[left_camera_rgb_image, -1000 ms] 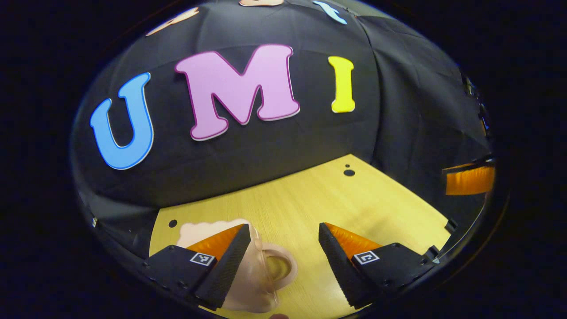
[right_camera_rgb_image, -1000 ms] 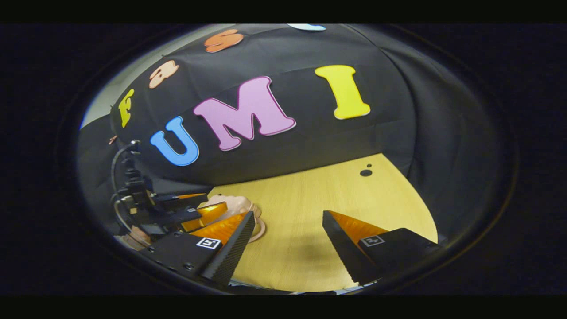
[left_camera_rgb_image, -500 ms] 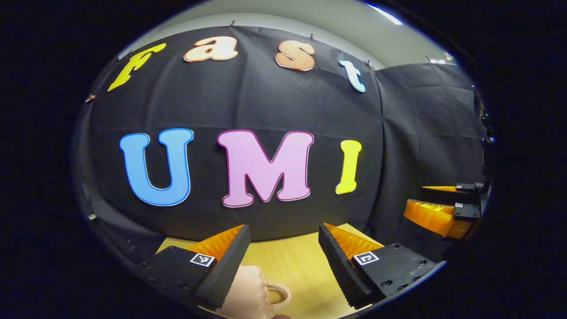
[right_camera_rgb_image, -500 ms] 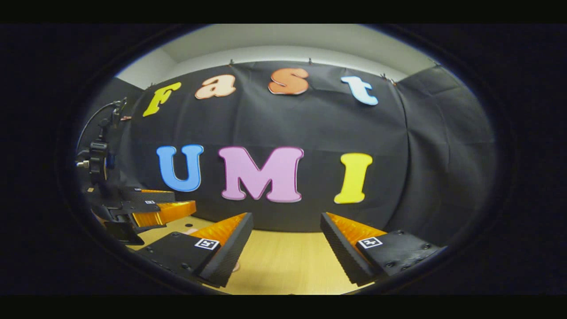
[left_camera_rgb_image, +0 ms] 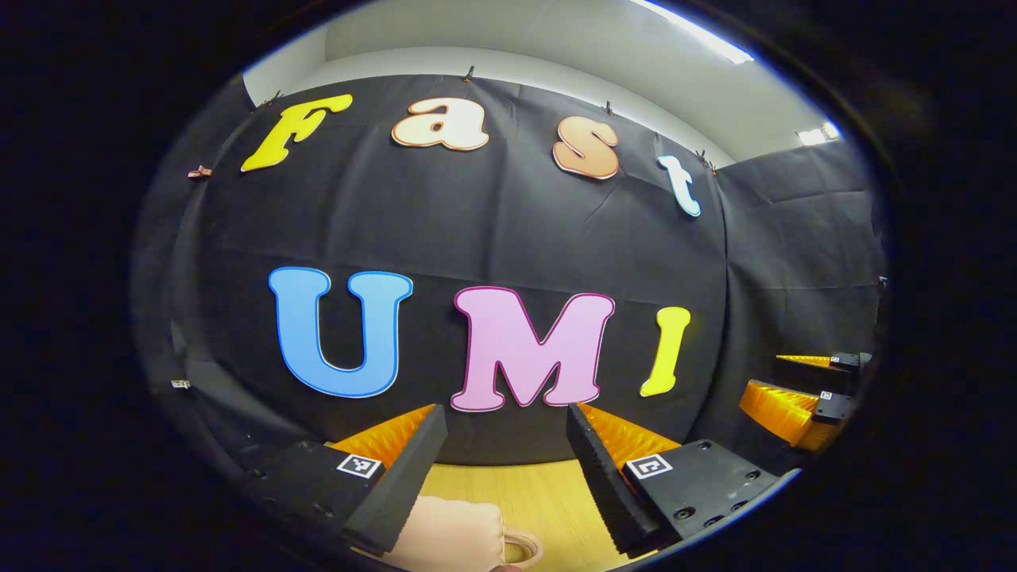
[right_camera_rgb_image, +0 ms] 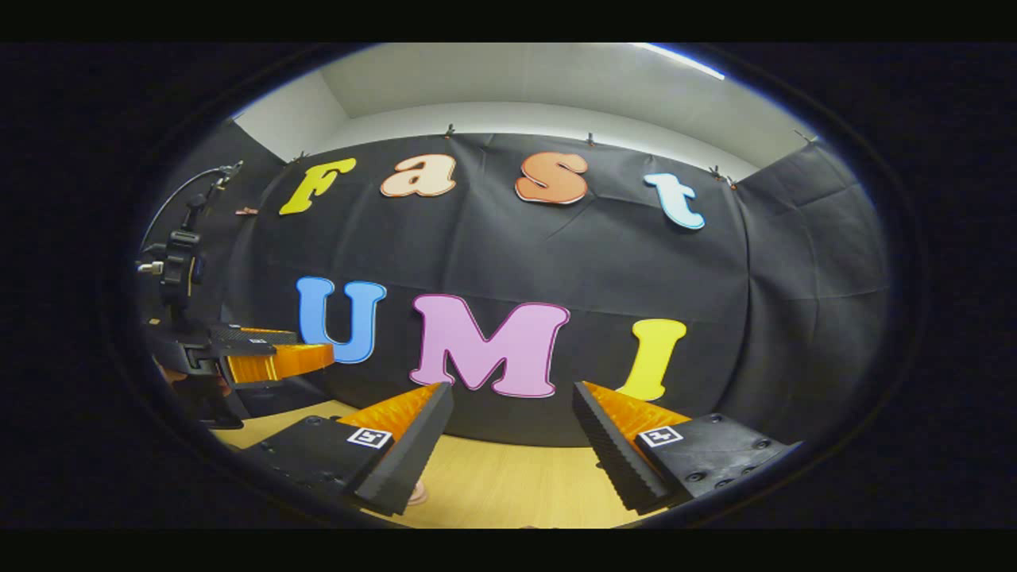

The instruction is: First open the suitcase, pack the skin care products into it, and then close the suitcase.

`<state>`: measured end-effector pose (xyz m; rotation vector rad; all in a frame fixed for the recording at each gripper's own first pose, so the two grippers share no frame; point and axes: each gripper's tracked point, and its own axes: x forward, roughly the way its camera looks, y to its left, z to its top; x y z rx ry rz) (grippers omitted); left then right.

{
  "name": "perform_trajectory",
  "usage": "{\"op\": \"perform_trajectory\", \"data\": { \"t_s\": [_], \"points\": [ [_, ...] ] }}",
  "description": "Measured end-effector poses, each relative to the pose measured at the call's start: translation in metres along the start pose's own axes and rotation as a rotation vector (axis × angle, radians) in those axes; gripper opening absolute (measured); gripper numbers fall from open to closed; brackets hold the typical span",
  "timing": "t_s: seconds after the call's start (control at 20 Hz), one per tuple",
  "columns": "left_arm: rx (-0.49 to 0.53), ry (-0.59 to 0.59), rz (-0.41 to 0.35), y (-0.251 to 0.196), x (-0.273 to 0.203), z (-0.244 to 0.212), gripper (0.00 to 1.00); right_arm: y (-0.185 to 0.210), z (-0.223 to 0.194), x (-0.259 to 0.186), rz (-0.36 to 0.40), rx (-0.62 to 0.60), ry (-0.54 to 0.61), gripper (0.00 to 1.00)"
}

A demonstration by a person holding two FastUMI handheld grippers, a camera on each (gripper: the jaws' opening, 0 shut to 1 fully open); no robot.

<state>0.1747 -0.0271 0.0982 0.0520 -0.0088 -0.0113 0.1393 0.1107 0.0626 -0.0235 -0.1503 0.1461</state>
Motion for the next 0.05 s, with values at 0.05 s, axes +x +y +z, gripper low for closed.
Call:
{"op": "perform_trajectory", "data": {
  "t_s": [0.05],
  "points": [
    [-0.008,0.004,0.004,0.0023,0.0003,0.0,0.96,0.0017,0.0033,0.0005,0.003,0.003,-0.008,0.95]
  ]
}}
